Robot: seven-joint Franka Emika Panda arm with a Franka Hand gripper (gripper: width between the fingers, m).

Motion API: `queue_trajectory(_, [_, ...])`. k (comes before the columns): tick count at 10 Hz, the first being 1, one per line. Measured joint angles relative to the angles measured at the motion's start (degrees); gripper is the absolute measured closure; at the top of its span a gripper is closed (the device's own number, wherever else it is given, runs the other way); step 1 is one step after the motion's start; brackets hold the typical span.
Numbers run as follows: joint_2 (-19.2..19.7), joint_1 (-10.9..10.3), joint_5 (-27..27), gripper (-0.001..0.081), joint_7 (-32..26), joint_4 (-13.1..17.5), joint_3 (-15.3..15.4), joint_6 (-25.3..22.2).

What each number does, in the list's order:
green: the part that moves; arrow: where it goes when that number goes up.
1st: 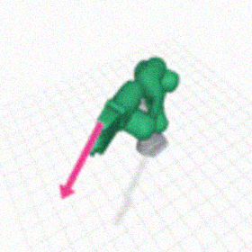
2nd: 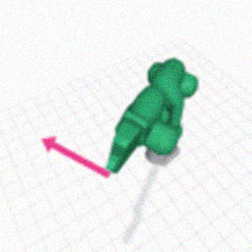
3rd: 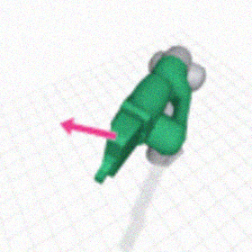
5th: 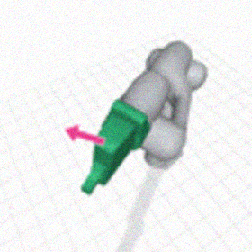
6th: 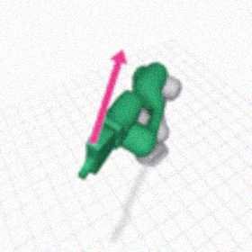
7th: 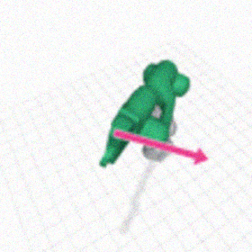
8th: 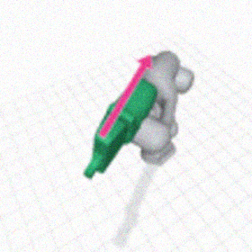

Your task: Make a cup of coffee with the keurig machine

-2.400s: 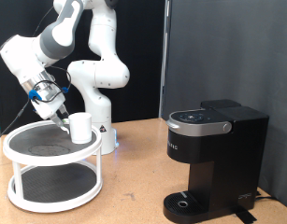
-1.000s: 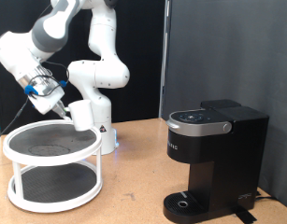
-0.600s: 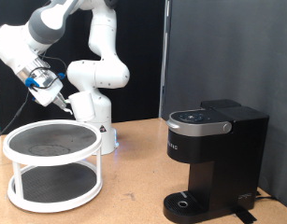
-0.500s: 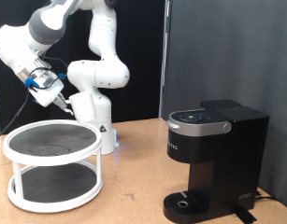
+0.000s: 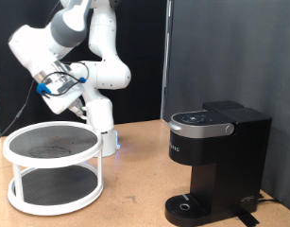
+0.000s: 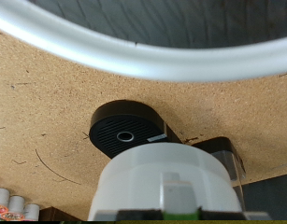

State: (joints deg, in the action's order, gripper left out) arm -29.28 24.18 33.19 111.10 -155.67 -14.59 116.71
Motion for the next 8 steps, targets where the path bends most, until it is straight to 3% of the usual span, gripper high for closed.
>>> queue_trajectory(5, [3.86,-5.49,6.96,0.0799,3.22,1.5,6.74,7.0])
queue_trajectory(7, [6.09,-7.96,10.29,0.0799,1.49,2.47,7.98,10.43])
queue_trajectory(8, [6.09,-7.84,10.24,0.0799,1.57,2.39,7.94,10.36])
